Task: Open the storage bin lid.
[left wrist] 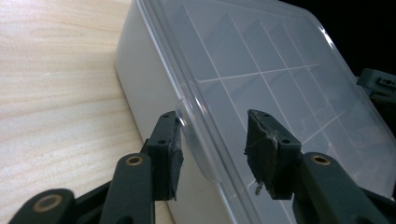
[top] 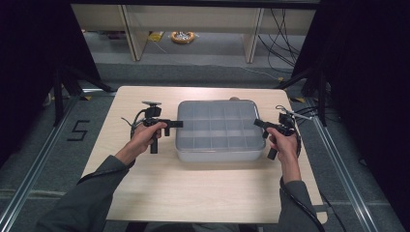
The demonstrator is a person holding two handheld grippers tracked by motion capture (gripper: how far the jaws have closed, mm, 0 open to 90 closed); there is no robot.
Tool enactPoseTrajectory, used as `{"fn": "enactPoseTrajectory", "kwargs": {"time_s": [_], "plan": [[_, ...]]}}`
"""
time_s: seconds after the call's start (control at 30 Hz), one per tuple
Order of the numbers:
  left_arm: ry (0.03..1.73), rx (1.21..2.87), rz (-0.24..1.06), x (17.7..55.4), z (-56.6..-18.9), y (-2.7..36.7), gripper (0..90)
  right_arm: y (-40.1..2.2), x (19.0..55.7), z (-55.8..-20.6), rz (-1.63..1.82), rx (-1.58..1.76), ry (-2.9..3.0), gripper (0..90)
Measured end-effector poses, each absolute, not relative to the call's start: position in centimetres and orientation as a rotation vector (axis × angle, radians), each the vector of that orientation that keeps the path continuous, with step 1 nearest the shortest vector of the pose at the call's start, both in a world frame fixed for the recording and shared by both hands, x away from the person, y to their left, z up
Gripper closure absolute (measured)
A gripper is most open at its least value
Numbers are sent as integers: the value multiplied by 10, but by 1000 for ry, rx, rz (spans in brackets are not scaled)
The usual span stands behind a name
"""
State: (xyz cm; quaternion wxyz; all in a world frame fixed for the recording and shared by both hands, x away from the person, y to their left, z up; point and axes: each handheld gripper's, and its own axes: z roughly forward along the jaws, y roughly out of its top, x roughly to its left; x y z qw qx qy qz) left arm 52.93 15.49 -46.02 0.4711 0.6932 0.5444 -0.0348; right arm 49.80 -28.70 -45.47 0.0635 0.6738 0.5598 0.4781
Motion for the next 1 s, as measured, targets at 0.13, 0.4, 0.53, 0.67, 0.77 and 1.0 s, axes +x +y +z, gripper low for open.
{"fn": "enactPoseTrajectory", "kwargs": {"time_s": [0.13,0.4,0.53,0.67,0.77,1.0], "plan": [[1342,1688,-74,529,-457,154,577,-284,502,-457,1437,2018,1701,550],[1330,1666,-58,525,-448,156,615,-278,496,-450,1416,2008,1623,588],[1317,1634,-19,521,-435,158,637,-279,487,-441,1480,1994,1571,627],[1318,1615,-39,519,-431,160,662,-282,480,-433,1512,1922,1575,640],[1308,1614,-41,518,-430,160,661,-281,477,-428,1510,1907,1572,639],[1294,1616,-40,514,-425,159,661,-284,474,-423,1500,1903,1568,640]]}}
